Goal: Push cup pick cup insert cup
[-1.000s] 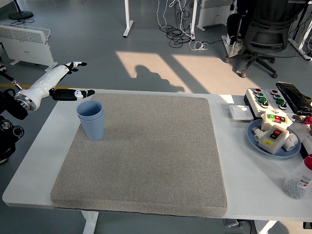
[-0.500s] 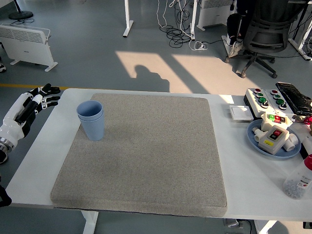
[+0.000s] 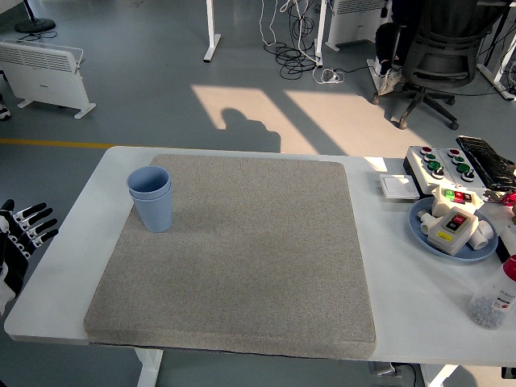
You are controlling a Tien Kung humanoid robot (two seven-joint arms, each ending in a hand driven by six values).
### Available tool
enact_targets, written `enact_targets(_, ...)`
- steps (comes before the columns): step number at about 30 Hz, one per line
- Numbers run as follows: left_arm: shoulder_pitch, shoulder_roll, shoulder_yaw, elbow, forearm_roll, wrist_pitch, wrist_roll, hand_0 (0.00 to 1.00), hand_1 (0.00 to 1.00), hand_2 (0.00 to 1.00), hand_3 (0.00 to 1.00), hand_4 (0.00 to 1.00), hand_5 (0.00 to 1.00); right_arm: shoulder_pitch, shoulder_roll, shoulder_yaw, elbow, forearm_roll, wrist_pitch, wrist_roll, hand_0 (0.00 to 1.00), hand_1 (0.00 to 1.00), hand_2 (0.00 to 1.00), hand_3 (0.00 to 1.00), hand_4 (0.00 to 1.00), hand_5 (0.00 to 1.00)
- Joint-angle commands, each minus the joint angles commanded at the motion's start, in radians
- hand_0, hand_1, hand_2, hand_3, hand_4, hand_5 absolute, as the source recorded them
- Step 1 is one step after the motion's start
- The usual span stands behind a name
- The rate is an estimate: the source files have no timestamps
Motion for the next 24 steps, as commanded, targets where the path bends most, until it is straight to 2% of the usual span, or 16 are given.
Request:
enact_targets(1, -0.002, 0.003, 0.01, -0.004, -0.007, -0.012, 0.002, 0.764, 0.782, 0.794, 0.71, 0.642, 0.998, 0.0, 0.0, 0.002, 0.0, -0.004, 0.001, -0.001, 0.708, 0.635, 0.646, 0.585, 0.124, 0.407)
enact_targets(5, -0.002, 0.005, 0.024, -0.006, -0.043, -0.034, 0.006, 0.764, 0.782, 0.794, 0.71, 0.642, 0.998, 0.001, 0.001, 0.001, 0.0, -0.004, 0.001, -0.001, 0.708, 0.635, 0.646, 0.585, 0.124, 0.407)
enact_targets(6, 0.0, 0.002, 0.024, -0.003, -0.062, -0.033, 0.003, 0.764, 0.782, 0.794, 0.71, 0.642, 0.998, 0.002, 0.001, -0.003, 0.0, 0.004, 0.0, 0.001, 0.708, 0.635, 0.646, 0.585, 0.124, 0.407)
enact_targets(7, 0.001, 0.001, 0.024, -0.003, -0.07, -0.031, 0.0, 0.803, 0.826, 0.836, 0.74, 0.643, 0.998, 0.002, 0.001, -0.005, 0.0, 0.007, 0.0, 0.002, 0.708, 0.635, 0.646, 0.585, 0.124, 0.408)
enact_targets(12, 0.003, -0.003, 0.029, 0.001, -0.107, -0.021, -0.024, 0.803, 0.826, 0.836, 0.74, 0.643, 0.998, 0.005, -0.001, -0.012, -0.001, 0.018, -0.001, 0.006, 0.708, 0.635, 0.646, 0.585, 0.124, 0.408)
enact_targets(13, 0.003, -0.003, 0.03, 0.001, -0.113, -0.02, -0.029, 0.852, 0.87, 0.896, 0.816, 0.636, 0.998, 0.006, -0.001, -0.013, -0.002, 0.021, -0.001, 0.007, 0.708, 0.635, 0.644, 0.585, 0.124, 0.409)
enact_targets(18, 0.005, -0.008, 0.04, 0.002, -0.139, -0.023, -0.052, 0.852, 0.87, 0.896, 0.816, 0.636, 0.998, 0.01, -0.003, -0.017, -0.002, 0.026, -0.001, 0.011, 0.708, 0.635, 0.644, 0.585, 0.124, 0.409)
enact_targets(19, 0.006, -0.01, 0.046, 0.001, -0.143, -0.024, -0.056, 0.883, 0.885, 0.924, 0.853, 0.631, 0.998, 0.011, -0.003, -0.017, -0.002, 0.026, -0.001, 0.012, 0.708, 0.634, 0.644, 0.584, 0.121, 0.406)
enact_targets(24, 0.01, -0.02, 0.071, 0.002, -0.146, -0.035, -0.058, 0.883, 0.885, 0.924, 0.853, 0.631, 0.998, 0.012, -0.003, -0.016, -0.002, 0.024, -0.002, 0.012, 0.708, 0.634, 0.644, 0.584, 0.121, 0.406)
